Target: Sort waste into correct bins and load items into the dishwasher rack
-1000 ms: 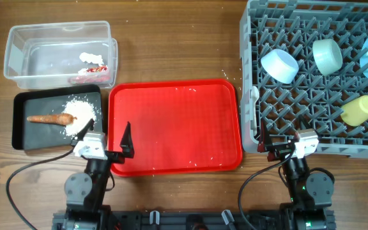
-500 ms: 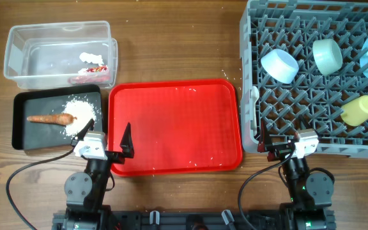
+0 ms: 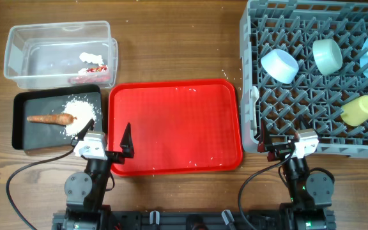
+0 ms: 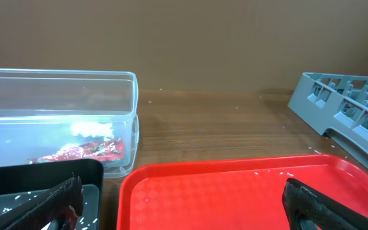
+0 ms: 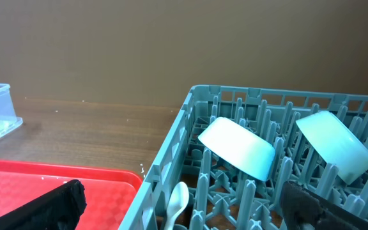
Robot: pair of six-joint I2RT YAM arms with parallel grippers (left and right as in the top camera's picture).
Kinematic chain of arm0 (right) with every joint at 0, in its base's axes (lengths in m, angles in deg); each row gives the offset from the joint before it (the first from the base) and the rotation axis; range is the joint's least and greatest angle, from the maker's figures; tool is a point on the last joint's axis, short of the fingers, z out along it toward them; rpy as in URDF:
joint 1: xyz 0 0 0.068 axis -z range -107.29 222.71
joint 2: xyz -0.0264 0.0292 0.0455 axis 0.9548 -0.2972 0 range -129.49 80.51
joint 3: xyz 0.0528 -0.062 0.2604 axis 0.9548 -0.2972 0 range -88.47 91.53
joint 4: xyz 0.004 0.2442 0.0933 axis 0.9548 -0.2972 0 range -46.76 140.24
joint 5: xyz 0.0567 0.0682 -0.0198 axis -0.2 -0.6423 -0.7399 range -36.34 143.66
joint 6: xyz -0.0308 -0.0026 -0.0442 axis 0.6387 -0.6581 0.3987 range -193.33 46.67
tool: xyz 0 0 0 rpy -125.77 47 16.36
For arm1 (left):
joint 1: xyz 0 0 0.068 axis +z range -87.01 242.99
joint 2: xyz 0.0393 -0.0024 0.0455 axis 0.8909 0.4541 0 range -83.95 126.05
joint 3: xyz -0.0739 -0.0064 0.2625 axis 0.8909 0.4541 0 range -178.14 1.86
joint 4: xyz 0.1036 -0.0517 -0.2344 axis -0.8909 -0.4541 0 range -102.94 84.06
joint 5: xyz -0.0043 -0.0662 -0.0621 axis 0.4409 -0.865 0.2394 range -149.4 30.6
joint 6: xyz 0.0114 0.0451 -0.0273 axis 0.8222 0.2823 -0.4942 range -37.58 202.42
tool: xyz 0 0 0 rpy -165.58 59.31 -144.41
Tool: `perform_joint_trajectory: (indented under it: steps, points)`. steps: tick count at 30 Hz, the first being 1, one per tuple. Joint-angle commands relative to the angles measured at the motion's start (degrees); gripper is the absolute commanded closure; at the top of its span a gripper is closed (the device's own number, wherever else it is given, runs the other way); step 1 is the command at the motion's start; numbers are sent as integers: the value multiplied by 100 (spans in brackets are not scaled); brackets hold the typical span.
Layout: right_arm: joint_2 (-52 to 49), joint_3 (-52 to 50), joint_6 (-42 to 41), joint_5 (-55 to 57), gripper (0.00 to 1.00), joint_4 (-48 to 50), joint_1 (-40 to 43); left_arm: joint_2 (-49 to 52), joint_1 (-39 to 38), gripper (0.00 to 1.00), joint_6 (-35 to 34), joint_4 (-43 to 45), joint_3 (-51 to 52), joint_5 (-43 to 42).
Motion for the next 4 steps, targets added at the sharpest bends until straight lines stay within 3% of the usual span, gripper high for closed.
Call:
perform_joint_trajectory:
  steps: [1,4]
  points:
    - [20,-7,57,15,0,17,-35,-57,35,0,111,-26,26,-72]
    - [20,-7,55,15,0,17,-35,-57,35,0,111,-26,26,-72]
